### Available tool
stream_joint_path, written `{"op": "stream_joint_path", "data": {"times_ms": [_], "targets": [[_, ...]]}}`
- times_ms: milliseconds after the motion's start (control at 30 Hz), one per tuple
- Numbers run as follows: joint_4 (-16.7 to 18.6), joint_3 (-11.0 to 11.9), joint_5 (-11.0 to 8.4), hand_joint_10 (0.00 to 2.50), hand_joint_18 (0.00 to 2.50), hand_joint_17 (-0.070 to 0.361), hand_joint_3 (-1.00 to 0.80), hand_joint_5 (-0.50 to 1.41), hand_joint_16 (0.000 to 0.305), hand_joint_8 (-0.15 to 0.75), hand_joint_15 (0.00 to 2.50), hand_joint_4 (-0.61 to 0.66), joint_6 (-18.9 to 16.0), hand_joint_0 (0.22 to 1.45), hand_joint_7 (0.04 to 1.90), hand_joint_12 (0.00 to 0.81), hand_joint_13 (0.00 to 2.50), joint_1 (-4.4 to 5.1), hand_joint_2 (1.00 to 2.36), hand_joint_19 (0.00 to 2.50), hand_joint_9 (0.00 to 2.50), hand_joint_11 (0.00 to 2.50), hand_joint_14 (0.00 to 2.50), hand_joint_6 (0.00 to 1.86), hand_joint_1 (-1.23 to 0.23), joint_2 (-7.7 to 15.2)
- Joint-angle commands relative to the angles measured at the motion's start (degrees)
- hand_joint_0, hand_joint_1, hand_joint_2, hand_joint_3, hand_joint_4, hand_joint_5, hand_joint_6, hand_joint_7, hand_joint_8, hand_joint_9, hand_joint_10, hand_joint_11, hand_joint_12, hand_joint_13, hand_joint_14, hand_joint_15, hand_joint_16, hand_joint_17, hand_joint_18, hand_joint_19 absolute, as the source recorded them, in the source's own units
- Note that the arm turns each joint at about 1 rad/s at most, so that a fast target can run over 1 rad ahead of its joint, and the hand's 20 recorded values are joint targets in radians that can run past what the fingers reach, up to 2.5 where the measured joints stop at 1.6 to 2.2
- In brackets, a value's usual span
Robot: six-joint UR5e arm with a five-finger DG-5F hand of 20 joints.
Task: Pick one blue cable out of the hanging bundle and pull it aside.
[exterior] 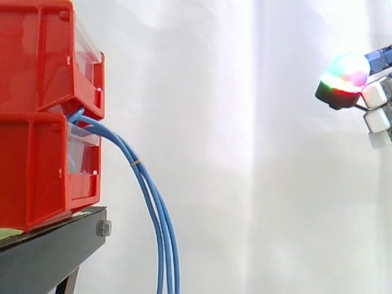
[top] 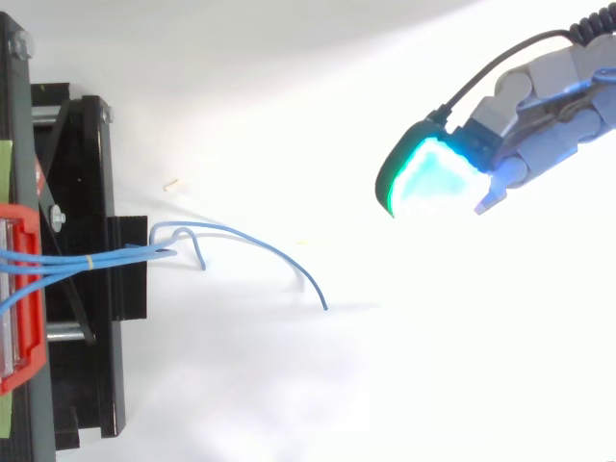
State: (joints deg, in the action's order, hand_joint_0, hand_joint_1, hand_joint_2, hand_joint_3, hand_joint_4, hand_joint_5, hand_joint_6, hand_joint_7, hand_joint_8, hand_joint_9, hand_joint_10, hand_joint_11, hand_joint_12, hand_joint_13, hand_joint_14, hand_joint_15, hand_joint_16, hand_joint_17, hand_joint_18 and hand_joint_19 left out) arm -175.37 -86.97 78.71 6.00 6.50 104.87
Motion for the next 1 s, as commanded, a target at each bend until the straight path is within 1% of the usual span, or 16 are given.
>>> {"op": "stream_joint_path", "data": {"times_ms": [0,133,167,200,333,400,467,533,567,633,733,800,833,867,933,967], "targets": [[0.1,0.0,0.04,0.0,0.35,0.097,-0.47,-0.21,0.043,0.244,0.23,0.18,0.0,0.52,0.65,0.308,0.58,0.01,1.0,0.18,0.68,0.13,0.01,0.5,-0.63,0.2],[0.2,0.0,-0.14,0.0,0.35,0.097,-0.47,-0.21,0.043,0.244,0.23,0.18,0.1,0.52,0.65,0.309,0.58,0.01,1.0,0.18,0.68,0.14,0.01,0.5,-0.63,1.0],[0.3,0.0,-0.49,0.0,0.36,0.097,-0.47,-0.21,0.043,0.245,0.23,0.18,0.0,0.52,0.65,0.309,0.58,-0.17,1.0,0.19,0.68,0.13,0.01,0.5,-0.63,1.6],[0.6,0.0,-0.58,0.0,0.36,0.097,-0.47,-0.21,0.043,0.244,0.23,0.18,0.1,0.52,0.65,0.309,0.58,-0.34,1.0,0.19,0.68,0.14,0.01,0.5,-0.63,1.7],[1.8,0.0,-0.67,0.0,0.37,0.097,-0.47,-0.21,0.043,0.246,0.24,0.18,0.2,0.52,0.65,0.308,0.59,-0.34,1.0,0.19,0.68,0.14,0.01,0.5,-0.62,2.6],[1.8,0.0,-0.93,0.0,0.37,0.097,-0.46,-0.21,0.043,0.245,0.24,0.18,1.4,0.52,0.65,0.31,0.59,-0.34,1.0,0.19,0.68,0.14,0.01,0.5,-0.62,2.7],[1.9,0.0,-1.54,0.0,0.38,0.097,-0.46,-0.21,0.043,0.245,0.24,0.18,2.8,0.52,0.65,0.309,0.6,-0.34,1.0,0.2,0.68,0.13,0.01,0.5,-0.62,3.3],[1.9,0.0,-1.81,0.01,0.38,0.097,-0.46,-0.21,0.043,0.248,0.24,0.18,3.4,0.52,0.65,0.309,0.6,-0.43,1.0,0.2,0.69,0.14,0.01,0.5,-0.62,3.5],[1.9,0.0,-2.16,0.01,0.38,0.097,-0.47,-0.21,0.043,0.248,0.25,0.18,3.4,0.53,0.65,0.309,0.6,-0.43,1.0,0.2,0.69,0.15,0.01,0.5,-0.62,4.2],[1.9,0.0,-2.16,0.0,0.38,0.097,-0.46,-0.21,0.043,0.246,0.25,0.19,3.1,0.52,0.65,0.309,0.6,-0.52,1.0,0.2,0.69,0.15,0.01,0.5,-0.62,4.3],[2.7,0.0,-2.25,0.0,0.38,0.097,-0.47,-0.21,0.043,0.246,0.25,0.19,2.9,0.53,0.65,0.309,0.61,-0.52,1.0,0.19,0.7,0.14,0.01,0.5,-0.62,6.3],[2.8,0.0,-2.16,0.01,0.39,0.097,-0.47,-0.2,0.043,0.246,0.24,0.19,2.8,0.53,0.65,0.311,0.61,-0.52,1.0,0.19,0.7,0.16,0.01,0.5,-0.62,6.5],[3.9,0.0,-2.34,0.0,0.39,0.097,-0.46,-0.2,0.043,0.247,0.24,0.19,2.8,0.53,0.65,0.309,0.61,-0.43,1.0,0.2,0.7,0.14,0.01,0.5,-0.62,7.0],[4.2,0.0,-2.51,0.0,0.39,0.097,-0.46,-0.2,0.043,0.245,0.25,0.19,2.9,0.53,0.65,0.311,0.61,-0.43,1.0,0.2,0.7,0.14,0.01,0.5,-0.62,7.0],[4.9,0.0,-4.09,0.01,0.39,0.096,-0.46,-0.2,0.043,0.245,0.25,0.19,2.9,0.53,0.65,0.31,0.62,-0.26,1.0,0.2,0.7,0.16,0.01,0.5,-0.62,7.9],[4.9,0.0,-4.09,0.01,0.39,0.096,-0.46,-0.2,0.043,0.249,0.25,0.19,2.9,0.53,0.65,0.311,0.62,-0.26,1.0,0.2,0.7,0.16,0.01,0.5,-0.62,7.9]]}}
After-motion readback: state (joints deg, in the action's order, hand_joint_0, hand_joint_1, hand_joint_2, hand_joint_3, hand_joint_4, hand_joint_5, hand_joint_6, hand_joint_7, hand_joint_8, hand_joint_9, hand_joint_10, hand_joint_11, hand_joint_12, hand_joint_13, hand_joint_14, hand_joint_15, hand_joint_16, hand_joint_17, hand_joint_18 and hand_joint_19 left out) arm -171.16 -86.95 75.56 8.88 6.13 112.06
